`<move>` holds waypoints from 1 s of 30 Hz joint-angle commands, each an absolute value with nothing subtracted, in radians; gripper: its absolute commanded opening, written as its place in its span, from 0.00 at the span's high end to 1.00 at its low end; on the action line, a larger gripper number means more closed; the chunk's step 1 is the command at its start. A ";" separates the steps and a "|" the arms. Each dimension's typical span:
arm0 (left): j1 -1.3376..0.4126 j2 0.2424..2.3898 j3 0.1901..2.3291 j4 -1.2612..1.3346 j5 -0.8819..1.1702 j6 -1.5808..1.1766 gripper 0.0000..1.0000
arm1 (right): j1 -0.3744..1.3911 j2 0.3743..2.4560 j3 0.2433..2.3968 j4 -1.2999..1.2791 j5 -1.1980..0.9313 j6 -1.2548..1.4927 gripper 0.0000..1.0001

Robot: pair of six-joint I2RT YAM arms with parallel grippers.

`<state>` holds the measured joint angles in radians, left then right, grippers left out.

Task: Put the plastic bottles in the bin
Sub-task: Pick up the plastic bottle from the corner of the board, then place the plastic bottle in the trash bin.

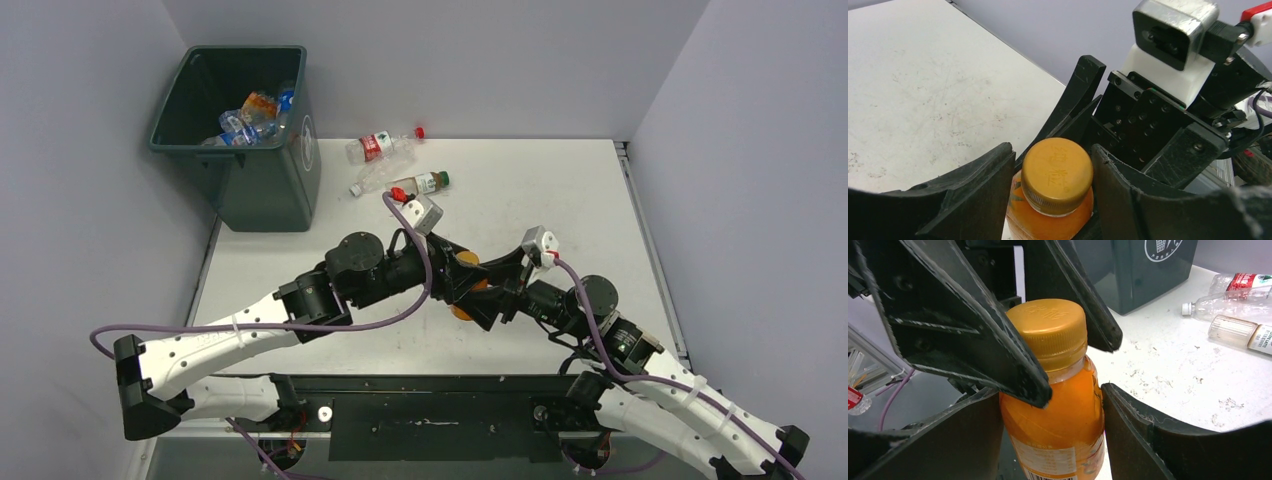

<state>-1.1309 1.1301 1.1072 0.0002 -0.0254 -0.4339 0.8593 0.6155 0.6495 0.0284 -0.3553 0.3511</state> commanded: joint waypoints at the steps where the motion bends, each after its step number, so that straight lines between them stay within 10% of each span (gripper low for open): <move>1: -1.127 1.144 1.115 0.029 0.000 -0.436 0.46 | 0.869 0.595 0.684 0.097 -0.348 0.353 0.75; 6: -1.126 1.142 1.115 0.026 0.021 -0.415 0.86 | 0.870 0.594 0.688 0.097 -0.350 0.364 0.66; 10: -1.116 1.114 1.136 0.004 -0.034 -0.385 1.00 | 0.870 0.594 0.710 0.055 -0.348 0.378 0.05; 30: -0.111 1.183 1.537 0.205 -0.344 -0.271 1.00 | 0.869 0.440 0.536 -0.009 0.150 0.475 0.10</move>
<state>-0.2623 1.0698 1.4719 0.0940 -0.3130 -0.2264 0.8650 0.4324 0.5735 -0.0624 0.0200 0.4271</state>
